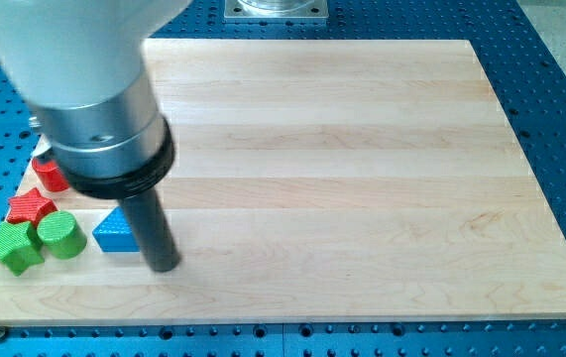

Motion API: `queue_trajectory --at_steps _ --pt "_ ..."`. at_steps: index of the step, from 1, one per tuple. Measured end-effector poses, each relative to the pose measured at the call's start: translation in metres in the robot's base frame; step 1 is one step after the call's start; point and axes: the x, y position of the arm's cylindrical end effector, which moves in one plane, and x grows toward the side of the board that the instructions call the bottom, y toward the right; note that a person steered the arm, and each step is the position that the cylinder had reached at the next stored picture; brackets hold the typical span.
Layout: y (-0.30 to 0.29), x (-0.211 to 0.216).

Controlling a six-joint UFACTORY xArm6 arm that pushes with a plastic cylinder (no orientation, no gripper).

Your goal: Separate the triangle from the green circle

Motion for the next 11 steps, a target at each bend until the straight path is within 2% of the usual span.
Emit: queue_trajectory --at_steps 1,2,3,4,5,6,7,9,11 --pt "-0.003 -0.044" --pt "-0.061 -0.052" --pt "-0.078 -0.04" --pt "-0.055 -0.036" --pt "0.017 -0.033" --pt "0.057 0.019" --pt "0.03 0.057" --pt "-0.076 0.057" --pt "-0.089 0.004"
